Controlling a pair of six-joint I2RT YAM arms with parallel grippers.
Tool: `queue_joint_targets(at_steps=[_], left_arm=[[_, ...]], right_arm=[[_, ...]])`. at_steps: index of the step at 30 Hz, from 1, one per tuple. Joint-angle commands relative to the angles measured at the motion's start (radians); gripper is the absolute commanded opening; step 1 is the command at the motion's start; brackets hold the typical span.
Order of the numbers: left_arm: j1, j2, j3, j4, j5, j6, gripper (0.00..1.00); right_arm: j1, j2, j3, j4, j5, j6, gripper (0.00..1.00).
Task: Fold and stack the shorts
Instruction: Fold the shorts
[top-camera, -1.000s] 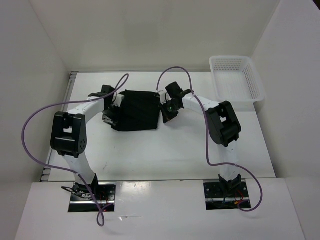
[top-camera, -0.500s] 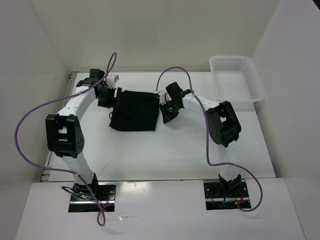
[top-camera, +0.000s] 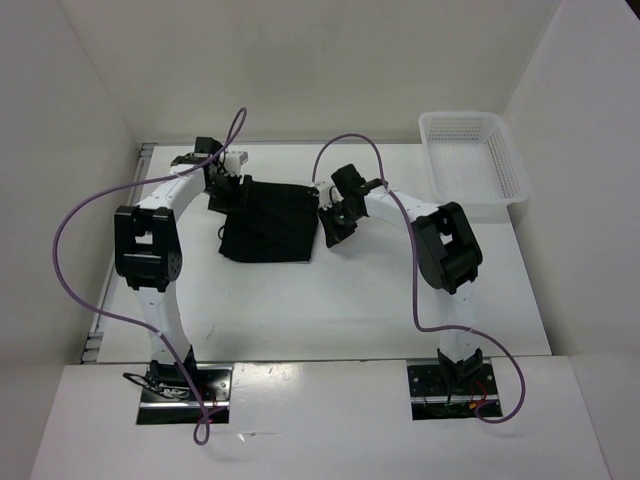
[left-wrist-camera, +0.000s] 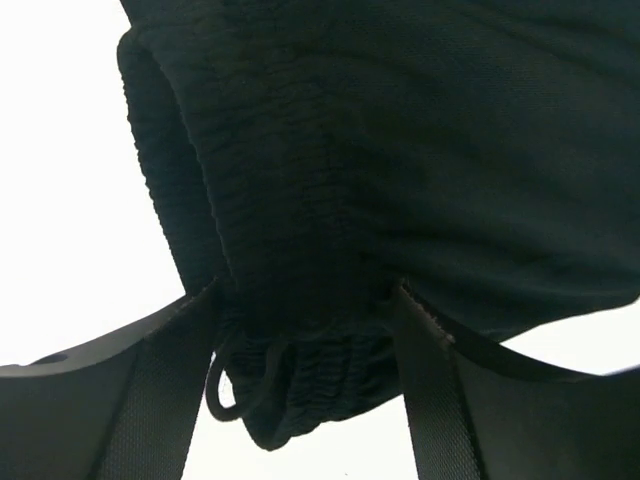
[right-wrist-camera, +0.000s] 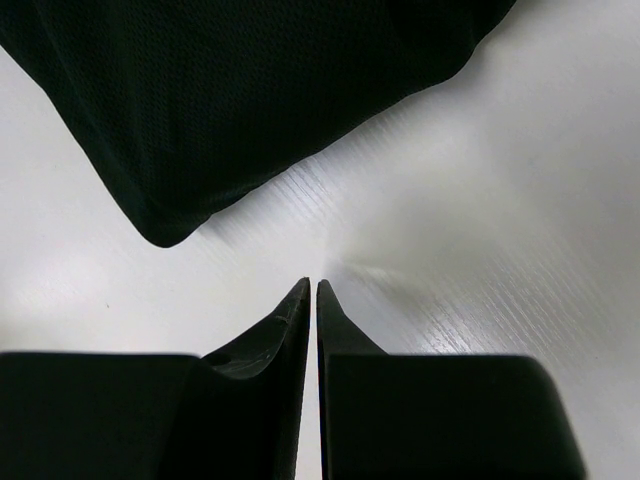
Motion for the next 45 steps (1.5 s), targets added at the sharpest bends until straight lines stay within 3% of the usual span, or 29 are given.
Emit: queue_joint_targets(at_steps=[1,2,4,11,12,18,24,29,31,37,42,45], left_arm=[[-0.006,0.02,0.042,0.025,-0.03,0.004,0.73],[-0.006,0.029,0.042,0.034,-0.031,0.004,0.71],[-0.006,0.029,0.042,0.034,-0.015,0.004,0.58],[-0.006,0.049,0.051,0.025,0.017,0.004,0.02],[-0.006,0.04,0.06,0.016,0.028,0.004,0.0],[-0.006,-0.042,0.157,-0.085,0.064,0.004,0.0],[-0.006,-0.074,0.246,-0.35,0.065,0.004,0.0],[-0.006,-0.097,0.042,-0.4,0.052,0.004,0.0],[-0.006,-0.053,0.031,-0.452,0.042,0.004,0.0],[0.014,-0.043,-0.094,-0.33,-0.031,0.004,0.0],[0.014,-0.043,-0.113,-0.241,-0.08,0.004,0.01],[0.014,-0.054,-0.113,-0.22,-0.07,0.004,0.35]], right_arm=[[0.008,-0.053,0.039,-0.001,-0.015,-0.013,0.1],[0.008,-0.053,0.039,-0.001,-0.015,-0.013,0.1],[0.008,-0.053,0.03,-0.001,-0.015,-0.013,0.1],[0.008,-0.053,0.03,-0.001,-0.015,-0.013,0.1],[0.008,-0.053,0.03,-0.001,-0.015,-0.013,0.1],[0.008,-0.053,0.03,-0.001,-0.015,-0.013,0.1],[0.008,-0.053,0.03,-0.001,-0.015,-0.022,0.1],[0.008,-0.053,0.05,-0.001,-0.015,-0.031,0.1],[0.017,-0.053,0.059,-0.001,-0.015,-0.031,0.1],[0.017,-0.044,0.059,-0.001,-0.015,-0.031,0.1],[0.017,-0.053,0.059,-0.001,0.004,-0.031,0.1],[0.017,-0.053,0.059,-0.01,0.004,-0.041,0.17]])
